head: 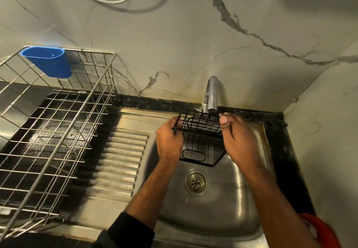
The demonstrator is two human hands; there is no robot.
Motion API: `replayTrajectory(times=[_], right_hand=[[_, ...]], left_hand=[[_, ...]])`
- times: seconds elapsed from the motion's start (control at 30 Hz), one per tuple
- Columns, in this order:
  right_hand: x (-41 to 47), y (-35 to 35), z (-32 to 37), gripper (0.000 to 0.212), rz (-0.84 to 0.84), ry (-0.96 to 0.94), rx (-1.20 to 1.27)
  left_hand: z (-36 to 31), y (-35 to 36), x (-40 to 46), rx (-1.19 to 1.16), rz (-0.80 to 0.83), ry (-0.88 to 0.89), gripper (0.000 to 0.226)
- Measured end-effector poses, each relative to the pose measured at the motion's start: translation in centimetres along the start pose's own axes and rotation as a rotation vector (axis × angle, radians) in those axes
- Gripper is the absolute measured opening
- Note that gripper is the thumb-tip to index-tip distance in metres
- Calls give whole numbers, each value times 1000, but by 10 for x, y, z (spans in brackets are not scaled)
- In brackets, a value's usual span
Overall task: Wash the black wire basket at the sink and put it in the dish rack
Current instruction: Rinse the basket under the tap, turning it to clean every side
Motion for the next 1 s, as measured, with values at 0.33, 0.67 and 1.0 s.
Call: replayTrajectory(times=[0.33, 0.67, 1.0], right_hand=[[0, -2, 2, 53, -6, -17, -15], [-2, 2, 1, 57, -11, 2, 15], [-10, 8, 3, 63, 104, 41, 100]], left_hand=[[-1, -1, 0, -16, 1, -12, 30], [0, -8, 1, 4, -52, -56, 32], [-2, -14, 0, -3, -68, -55, 32]])
Point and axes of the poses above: each hand's wrist, its own x-axis towards the middle knuckle, its own y-axis out of the palm, z = x × y, the point moved 4 cm from there along x, towards the middle knuckle, and after that the axes turned 1 degree about y, right-handed, at the moved point
